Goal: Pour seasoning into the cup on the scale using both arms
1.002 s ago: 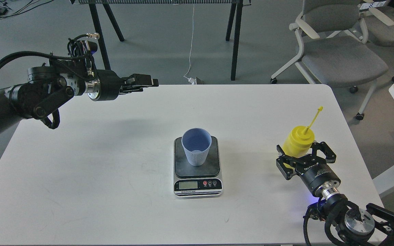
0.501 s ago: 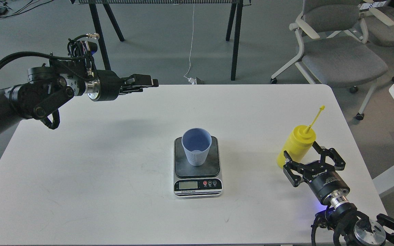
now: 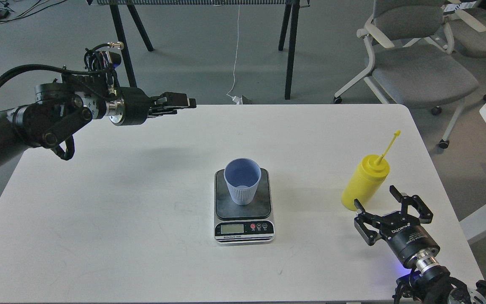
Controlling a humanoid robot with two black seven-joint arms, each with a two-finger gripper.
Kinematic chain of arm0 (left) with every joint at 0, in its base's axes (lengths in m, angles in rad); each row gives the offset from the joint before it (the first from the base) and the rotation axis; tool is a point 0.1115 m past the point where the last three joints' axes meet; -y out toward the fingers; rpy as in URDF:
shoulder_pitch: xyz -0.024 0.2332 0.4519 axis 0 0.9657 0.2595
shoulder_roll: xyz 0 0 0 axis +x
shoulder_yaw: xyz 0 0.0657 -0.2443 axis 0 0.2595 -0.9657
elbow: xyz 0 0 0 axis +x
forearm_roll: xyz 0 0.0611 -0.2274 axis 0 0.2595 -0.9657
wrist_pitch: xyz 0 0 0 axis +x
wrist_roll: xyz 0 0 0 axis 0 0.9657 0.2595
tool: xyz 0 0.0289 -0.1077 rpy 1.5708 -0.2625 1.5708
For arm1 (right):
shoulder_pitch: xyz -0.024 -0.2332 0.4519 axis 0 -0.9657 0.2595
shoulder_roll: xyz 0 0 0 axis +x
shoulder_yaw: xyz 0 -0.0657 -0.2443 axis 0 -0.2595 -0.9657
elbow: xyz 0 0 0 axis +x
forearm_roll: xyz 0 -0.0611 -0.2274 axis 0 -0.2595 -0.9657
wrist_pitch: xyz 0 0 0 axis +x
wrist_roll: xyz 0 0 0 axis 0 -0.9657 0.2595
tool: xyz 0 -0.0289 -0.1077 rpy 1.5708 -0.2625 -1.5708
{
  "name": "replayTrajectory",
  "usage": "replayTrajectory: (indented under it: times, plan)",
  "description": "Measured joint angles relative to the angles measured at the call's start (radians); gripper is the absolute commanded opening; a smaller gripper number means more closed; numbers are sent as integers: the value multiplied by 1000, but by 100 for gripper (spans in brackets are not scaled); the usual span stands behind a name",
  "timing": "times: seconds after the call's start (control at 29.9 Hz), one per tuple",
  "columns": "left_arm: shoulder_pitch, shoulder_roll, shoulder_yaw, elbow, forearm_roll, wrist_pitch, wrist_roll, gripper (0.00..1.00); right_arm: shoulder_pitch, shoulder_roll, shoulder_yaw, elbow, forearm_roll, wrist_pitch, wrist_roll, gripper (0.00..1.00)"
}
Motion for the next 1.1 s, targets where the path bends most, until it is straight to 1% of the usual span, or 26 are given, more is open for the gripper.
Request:
replayTrajectory:
  times: [0.13,0.3,0.47,0.67,0.87,1.0,1.1]
  plan:
    - [2,-7,-1,0,0,0,0,74,-72,-52,32,57,-7,0,0,95]
    - [1,-8,-2,0,-1,0,0,75,-187,-139,96,71,-18,0,-1,95]
    - [-4,4,-23,-1,-11,0,0,75,-247,-302,140,66,-14,0,4,95]
    - [-6,10,-103,-3,-13,0,0,75,-257,-496,203,7,-6,0,35,95]
    - [-8,7,-178,-3,-26,0,0,75,-198,-602,310,-79,-6,0,31,95]
    - [-14,6,-219,-3,-73,0,0,75,-56,-640,314,-133,-16,0,25,97]
    - [-22,7,-229,-3,-113,0,0,75,37,-648,275,-155,-17,0,25,97]
